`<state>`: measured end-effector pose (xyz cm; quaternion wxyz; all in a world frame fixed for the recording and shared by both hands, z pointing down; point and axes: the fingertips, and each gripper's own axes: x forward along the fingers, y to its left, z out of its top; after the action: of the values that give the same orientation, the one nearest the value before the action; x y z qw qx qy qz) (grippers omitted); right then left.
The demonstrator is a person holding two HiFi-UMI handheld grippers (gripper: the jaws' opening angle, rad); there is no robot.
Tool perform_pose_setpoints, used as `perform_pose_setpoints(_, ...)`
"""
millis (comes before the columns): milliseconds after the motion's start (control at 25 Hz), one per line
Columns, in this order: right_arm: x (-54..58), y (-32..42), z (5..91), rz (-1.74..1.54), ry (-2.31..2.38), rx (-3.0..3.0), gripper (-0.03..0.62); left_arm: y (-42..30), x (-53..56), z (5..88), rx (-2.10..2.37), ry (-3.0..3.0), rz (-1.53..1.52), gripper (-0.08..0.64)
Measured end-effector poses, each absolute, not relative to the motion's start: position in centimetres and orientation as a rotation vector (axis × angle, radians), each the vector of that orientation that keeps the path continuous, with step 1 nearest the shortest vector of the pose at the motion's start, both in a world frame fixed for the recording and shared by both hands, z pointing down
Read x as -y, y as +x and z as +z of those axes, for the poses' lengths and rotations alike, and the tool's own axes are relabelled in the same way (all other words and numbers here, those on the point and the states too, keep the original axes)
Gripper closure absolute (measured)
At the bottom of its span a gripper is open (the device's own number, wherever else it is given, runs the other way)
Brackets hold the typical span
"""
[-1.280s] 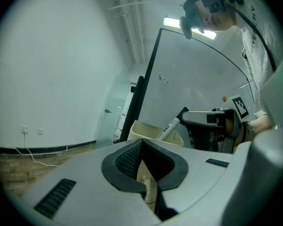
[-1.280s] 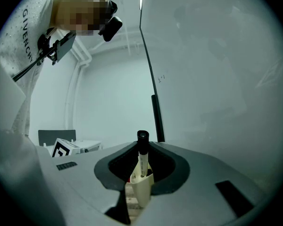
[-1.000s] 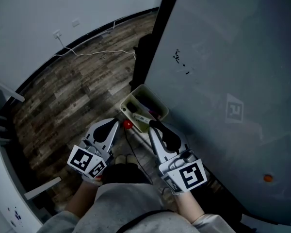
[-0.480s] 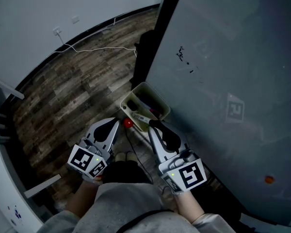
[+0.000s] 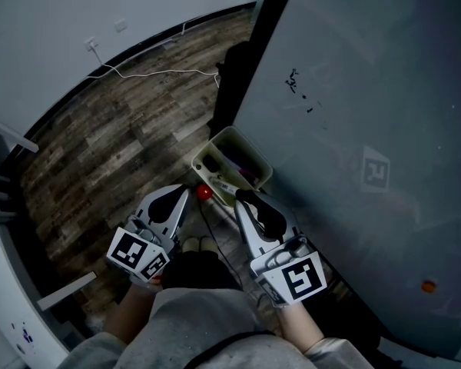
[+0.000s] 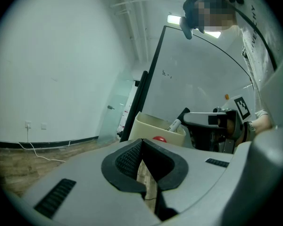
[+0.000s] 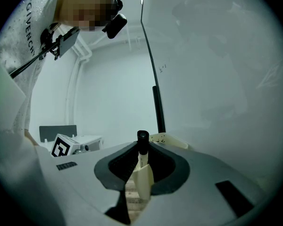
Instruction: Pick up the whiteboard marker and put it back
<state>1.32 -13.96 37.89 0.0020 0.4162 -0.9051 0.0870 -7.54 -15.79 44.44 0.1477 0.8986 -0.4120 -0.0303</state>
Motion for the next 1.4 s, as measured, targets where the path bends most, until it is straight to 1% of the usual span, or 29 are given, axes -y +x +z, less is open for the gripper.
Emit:
perform_pose_setpoints(480, 14.0, 1.4, 38.3, 0.281, 1.303, 2.847, 0.517, -7.5, 15.6, 45.1, 1.185, 2.569, -0.082, 0.545)
perform_pose_setpoints(680, 14.2, 1.4, 38.0, 0.220, 1.315, 2.830, 0.517, -7.3, 15.5, 45.6, 1.174, 2.555, -0.081, 0.545)
perform_pose_setpoints(1400, 13.3, 1.2, 38.6, 0.270, 1.289, 2.839, 0.517, -7.4, 15.2, 46.2, 1.158, 2.538, -0.084, 0.545)
